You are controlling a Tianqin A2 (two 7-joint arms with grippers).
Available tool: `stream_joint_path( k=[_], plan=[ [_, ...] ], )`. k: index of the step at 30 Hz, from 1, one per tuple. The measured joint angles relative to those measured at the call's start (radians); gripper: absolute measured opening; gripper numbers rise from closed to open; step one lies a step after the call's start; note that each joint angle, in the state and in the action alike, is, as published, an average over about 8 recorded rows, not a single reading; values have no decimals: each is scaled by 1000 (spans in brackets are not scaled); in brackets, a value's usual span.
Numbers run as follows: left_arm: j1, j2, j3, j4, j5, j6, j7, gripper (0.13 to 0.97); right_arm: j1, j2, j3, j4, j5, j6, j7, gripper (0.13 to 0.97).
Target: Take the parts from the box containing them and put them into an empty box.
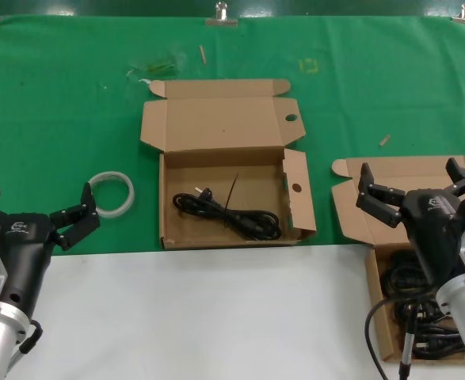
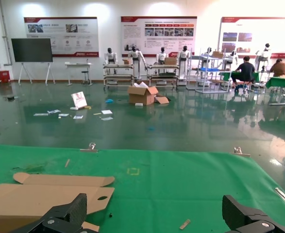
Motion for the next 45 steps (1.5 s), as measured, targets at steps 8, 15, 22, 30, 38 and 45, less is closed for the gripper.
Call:
stream_joint_path(
  k=[8,15,22,30,38,45],
  plan=[
    [0,0,0,0,0,0,0,965,0,0,0,0,0,0,0,966],
    [0,0,0,0,0,0,0,965,0,0,0,0,0,0,0,966],
    [0,0,0,0,0,0,0,965,0,0,0,0,0,0,0,966],
    [0,0,0,0,0,0,0,965,0,0,0,0,0,0,0,966],
    [0,0,0,0,0,0,0,965,0,0,0,0,0,0,0,966],
    [0,0,0,0,0,0,0,965,0,0,0,0,0,0,0,966]
  ],
)
